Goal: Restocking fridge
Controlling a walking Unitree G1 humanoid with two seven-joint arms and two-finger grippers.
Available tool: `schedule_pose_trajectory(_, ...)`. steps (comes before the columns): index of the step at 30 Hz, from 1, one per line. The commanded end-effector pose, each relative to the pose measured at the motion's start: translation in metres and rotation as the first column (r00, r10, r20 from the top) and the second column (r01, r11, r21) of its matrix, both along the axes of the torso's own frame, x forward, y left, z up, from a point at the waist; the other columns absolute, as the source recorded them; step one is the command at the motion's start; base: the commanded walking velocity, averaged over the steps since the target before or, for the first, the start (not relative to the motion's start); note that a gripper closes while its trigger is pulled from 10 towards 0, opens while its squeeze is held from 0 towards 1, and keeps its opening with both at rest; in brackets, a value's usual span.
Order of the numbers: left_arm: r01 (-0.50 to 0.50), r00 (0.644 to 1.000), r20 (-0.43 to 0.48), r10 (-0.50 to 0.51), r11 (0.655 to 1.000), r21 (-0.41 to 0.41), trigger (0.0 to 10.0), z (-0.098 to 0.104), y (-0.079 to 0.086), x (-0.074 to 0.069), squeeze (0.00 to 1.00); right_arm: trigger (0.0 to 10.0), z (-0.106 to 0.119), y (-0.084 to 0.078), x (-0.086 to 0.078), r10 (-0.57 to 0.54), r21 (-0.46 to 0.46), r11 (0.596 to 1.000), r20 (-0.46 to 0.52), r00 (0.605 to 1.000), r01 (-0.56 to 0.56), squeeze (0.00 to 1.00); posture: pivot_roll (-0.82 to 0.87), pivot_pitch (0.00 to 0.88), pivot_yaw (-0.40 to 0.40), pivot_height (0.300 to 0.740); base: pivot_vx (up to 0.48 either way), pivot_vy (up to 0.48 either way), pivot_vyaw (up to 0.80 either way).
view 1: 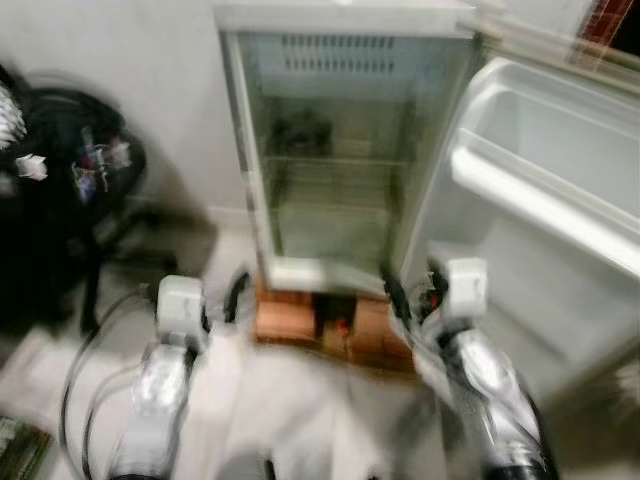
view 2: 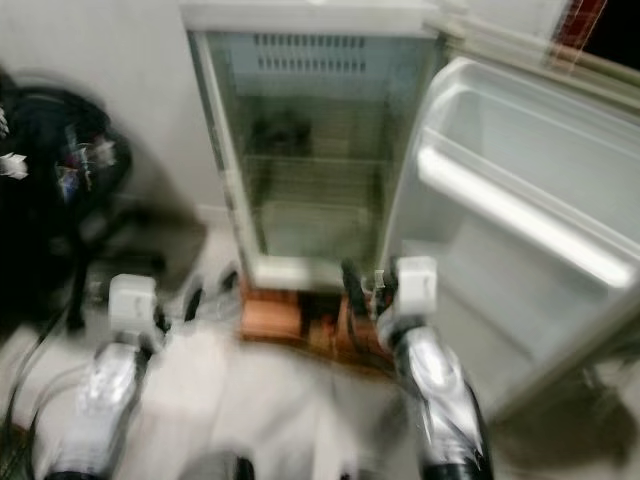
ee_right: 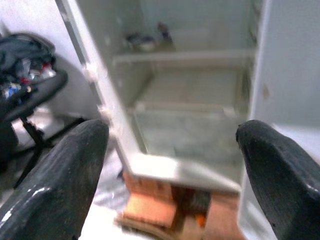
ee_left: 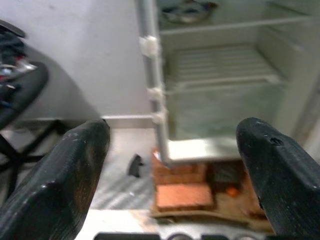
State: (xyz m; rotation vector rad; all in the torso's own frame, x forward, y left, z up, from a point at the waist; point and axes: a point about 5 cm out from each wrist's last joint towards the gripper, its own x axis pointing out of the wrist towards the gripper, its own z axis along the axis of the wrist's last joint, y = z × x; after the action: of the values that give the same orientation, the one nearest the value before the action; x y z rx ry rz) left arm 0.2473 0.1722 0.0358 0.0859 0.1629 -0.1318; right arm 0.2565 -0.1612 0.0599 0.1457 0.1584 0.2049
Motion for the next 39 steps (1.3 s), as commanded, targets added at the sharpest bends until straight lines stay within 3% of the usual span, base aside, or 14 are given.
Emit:
schedule_pose_trajectory(1,0.002,1.000,0.004,-0.003,1.000,0.016,10.0,0.002,0.002,0.002,0.00,10.0,0.001,-0.002,0.001,-0.023,-0.005,1.000,0.010,1.000,0.023,0.00,-0.01,0.000,0.007,0.740,-0.379,0.000,0.00)
schedule_pose_trajectory(13,-0.002,1.000,0.022,0.001,1.000,0.029,10.0,0.003,0.005,0.003,0.00,10.0,0.004,-0.022,0.008,-0.181,-0.039,0.982,0.032,0.983,0.183,0.00,-0.01,0.000,0.012,0.740,-0.059,0.000,0.00)
schedule_pose_trajectory(22,0.010,1.000,0.013,-0.010,0.999,0.031,10.0,0.001,0.003,0.004,0.00,10.0,0.001,-0.024,0.011,-0.204,-0.080,0.975,0.027,0.979,0.205,0.00,-0.01,0.000,0.010,0.740,0.000,-0.444,0.00)
schedule_pose_trajectory(34,0.023,1.000,0.011,-0.024,0.999,0.047,10.0,0.000,0.002,0.003,0.00,10.0,0.002,-0.022,0.015,-0.200,-0.051,0.978,0.026,0.979,0.201,0.00,-0.01,0.000,0.009,0.740,0.000,-0.480,0.00)
schedule_pose_trajectory(37,0.026,1.000,0.009,-0.026,0.999,0.048,10.0,-0.001,0.002,0.002,0.00,10.0,0.002,-0.017,0.014,-0.141,-0.046,0.989,0.029,0.990,0.142,0.00,-0.01,0.000,0.009,0.740,0.000,-0.480,0.00)
schedule_pose_trajectory(39,0.028,1.000,0.007,-0.028,0.998,0.049,10.0,-0.001,0.001,0.001,0.00,10.0,0.002,-0.006,0.011,-0.050,-0.049,0.997,0.030,0.998,0.052,0.00,-0.02,0.001,0.009,0.740,0.000,-0.480,0.00)
